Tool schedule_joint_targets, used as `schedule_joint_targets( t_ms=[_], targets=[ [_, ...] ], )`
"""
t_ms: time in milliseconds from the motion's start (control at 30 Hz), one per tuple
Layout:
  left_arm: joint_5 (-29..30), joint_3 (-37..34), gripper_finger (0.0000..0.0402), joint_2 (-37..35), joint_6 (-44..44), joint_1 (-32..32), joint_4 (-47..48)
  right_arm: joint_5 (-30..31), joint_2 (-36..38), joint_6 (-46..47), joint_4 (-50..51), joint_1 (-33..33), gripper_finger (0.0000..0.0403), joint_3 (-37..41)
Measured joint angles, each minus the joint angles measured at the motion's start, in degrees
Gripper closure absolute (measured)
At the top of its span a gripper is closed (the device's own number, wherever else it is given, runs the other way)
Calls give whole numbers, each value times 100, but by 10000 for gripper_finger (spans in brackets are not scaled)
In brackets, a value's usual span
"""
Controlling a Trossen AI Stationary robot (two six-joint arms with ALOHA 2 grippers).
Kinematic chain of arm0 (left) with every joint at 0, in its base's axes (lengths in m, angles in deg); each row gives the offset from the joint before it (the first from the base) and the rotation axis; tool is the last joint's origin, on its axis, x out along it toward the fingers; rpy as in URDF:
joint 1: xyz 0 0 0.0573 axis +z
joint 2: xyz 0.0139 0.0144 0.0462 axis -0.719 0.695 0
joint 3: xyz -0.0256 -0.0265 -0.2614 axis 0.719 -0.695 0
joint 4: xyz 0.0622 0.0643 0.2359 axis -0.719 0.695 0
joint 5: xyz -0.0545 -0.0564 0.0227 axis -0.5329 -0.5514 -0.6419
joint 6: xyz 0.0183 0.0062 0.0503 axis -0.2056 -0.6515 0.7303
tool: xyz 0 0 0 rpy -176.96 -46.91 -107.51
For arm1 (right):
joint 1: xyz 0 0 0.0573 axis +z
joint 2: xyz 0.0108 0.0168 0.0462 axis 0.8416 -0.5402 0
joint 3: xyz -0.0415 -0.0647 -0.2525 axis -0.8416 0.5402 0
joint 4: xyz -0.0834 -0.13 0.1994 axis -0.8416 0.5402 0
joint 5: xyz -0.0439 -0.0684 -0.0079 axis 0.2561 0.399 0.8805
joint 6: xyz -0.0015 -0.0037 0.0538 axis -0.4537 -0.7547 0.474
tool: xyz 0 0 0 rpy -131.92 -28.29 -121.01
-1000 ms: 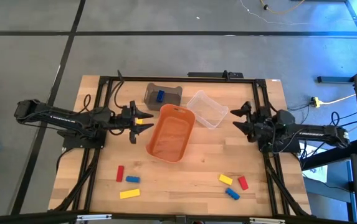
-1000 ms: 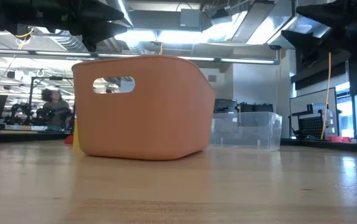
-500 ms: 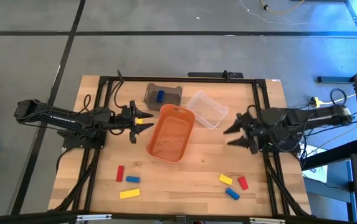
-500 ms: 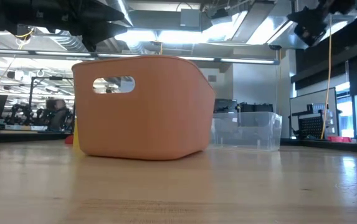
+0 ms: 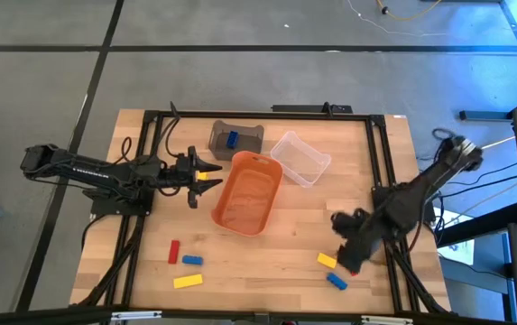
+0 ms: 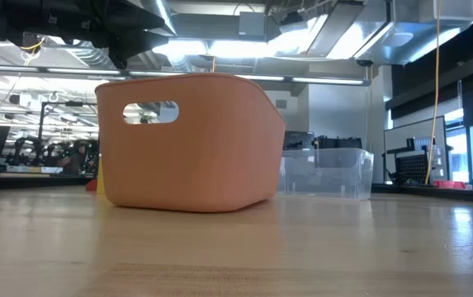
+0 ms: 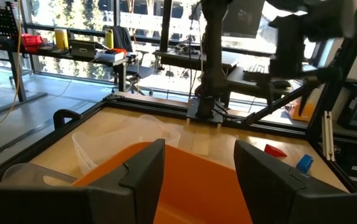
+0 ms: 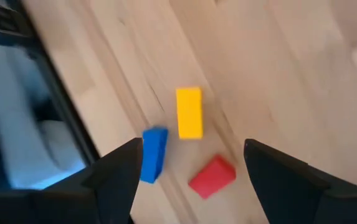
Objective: Sort & place blocks by color
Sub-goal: Put the right blue game piece into the black bin
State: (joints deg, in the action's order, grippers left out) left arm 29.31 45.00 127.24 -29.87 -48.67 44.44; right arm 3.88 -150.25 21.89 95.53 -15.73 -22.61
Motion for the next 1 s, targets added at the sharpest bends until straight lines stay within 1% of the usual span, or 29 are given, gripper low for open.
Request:
schedule_joint_targets(
  t_ms=[67, 167, 333, 467, 567, 667, 1000],
  targets=[
    [0, 0, 217, 0, -1, 0, 0, -16, -506, 354, 264, 171, 123, -316],
    [0, 0, 217, 0, 0, 0, 0, -196, -1165, 707, 462, 320, 123, -733],
    [0, 0, 217, 0, -1, 0, 0, -740, -1999, 729, 447, 338, 123, -1161],
    [2, 0, 217, 0, -1, 7, -2, -1233, -2505, 856, 410, 336, 123, -1257],
    [101, 0, 217, 0, 121, 7, -4, -1528, -2773, 994, 418, 331, 123, -1237],
    [144, 0, 217, 0, 139, 7, -4, -1681, -3004, 998, 440, 331, 123, -1209],
    [144, 0, 217, -2, 137, 7, -24, -1701, -3199, 970, 146, 329, 123, -1209]
  ],
)
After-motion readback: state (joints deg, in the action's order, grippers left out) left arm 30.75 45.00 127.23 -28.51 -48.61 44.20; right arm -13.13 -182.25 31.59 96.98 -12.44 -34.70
